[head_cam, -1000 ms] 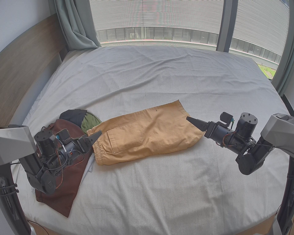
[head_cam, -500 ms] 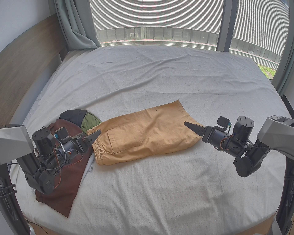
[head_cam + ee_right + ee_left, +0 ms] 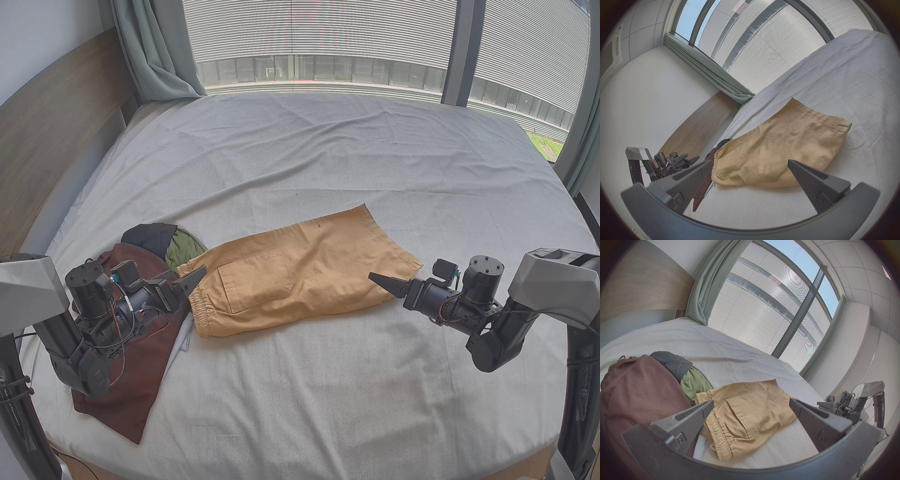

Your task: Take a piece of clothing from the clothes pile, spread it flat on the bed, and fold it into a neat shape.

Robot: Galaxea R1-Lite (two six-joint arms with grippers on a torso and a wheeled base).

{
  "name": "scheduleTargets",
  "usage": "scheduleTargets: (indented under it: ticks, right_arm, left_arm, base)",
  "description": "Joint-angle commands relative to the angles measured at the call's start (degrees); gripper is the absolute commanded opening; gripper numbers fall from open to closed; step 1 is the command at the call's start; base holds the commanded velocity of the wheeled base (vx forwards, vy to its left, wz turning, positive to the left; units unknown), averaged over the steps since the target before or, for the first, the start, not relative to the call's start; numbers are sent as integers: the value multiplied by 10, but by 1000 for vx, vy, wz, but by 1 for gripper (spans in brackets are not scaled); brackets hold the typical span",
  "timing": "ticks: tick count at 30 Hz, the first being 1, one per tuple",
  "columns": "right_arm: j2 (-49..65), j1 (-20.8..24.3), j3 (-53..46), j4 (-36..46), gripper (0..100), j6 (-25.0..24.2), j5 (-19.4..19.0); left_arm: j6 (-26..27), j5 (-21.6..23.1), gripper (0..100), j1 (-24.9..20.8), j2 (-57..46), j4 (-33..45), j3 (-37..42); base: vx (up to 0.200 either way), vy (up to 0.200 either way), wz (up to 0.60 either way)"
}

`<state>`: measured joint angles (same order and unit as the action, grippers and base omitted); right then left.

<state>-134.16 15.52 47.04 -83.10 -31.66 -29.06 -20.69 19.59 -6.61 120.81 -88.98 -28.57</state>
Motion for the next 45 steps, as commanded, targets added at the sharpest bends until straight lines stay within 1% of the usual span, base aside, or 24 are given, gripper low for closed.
scheduleTargets:
  ticks: [1, 13, 27, 31, 32, 33, 39, 43, 44, 45]
  right_arm:
    - [-26, 0, 1, 1, 100, 0, 0]
    - [-71, -4, 12, 4, 100, 0, 0]
    - [-140, -5, 66, 4, 100, -3, 0]
    - [-144, -1, 74, 3, 100, -31, 8]
    - [-144, -1, 74, 3, 100, -31, 8]
    - [-148, 0, 83, 1, 100, -45, 11]
    - [-165, 7, 119, -3, 100, -57, 13]
    - [-177, 20, 148, -4, 100, -82, 42]
    - [-184, 28, 165, -4, 100, -90, 58]
    - [-184, 28, 165, -4, 100, -90, 58]
  left_arm:
    - [-1, 0, 100, 0, 1, -1, 0]
    - [-1, 1, 100, 0, 0, -1, 4]
    - [-2, 1, 100, 3, 0, -1, 0]
    - [-2, 1, 100, 2, 1, -1, 2]
    - [-2, 1, 100, 2, 1, -1, 2]
    - [-2, 1, 100, 1, 2, -1, 2]
    - [-3, 1, 100, 1, 1, -1, 2]
    - [-3, 1, 100, 0, 2, -1, 3]
    - [-3, 1, 100, 0, 2, -1, 3]
    - [-3, 2, 100, 0, 2, -1, 3]
  base:
    - [0, 0, 0]
    - [0, 0, 0]
    - [0, 0, 0]
    - [0, 0, 0]
    - [0, 0, 0]
    - [0, 0, 0]
    - [0, 0, 0]
    - [0, 0, 0]
    - [0, 0, 0]
    - [0, 0, 0]
